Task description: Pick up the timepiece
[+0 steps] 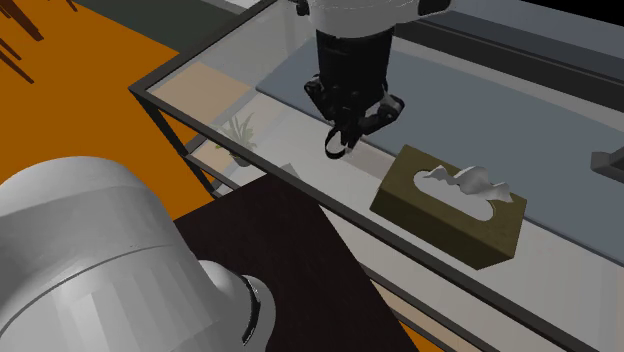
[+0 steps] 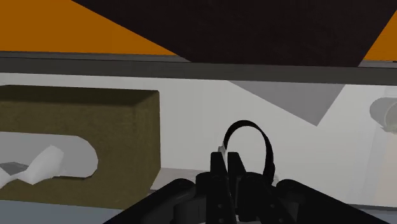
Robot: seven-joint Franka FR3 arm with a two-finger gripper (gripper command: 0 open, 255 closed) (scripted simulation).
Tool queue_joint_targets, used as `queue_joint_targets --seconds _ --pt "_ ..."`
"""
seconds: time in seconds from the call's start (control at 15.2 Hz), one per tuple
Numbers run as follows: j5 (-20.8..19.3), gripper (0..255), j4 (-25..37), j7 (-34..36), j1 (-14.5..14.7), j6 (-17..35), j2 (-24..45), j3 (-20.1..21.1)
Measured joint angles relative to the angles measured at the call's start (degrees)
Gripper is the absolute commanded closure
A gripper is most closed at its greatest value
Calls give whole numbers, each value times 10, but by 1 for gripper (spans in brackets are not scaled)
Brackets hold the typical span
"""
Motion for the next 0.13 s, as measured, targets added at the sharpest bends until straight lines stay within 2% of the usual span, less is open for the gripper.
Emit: queue_joint_targets --seconds 0.13 --pt "-1 255 11 0 0 -15 -3 -1"
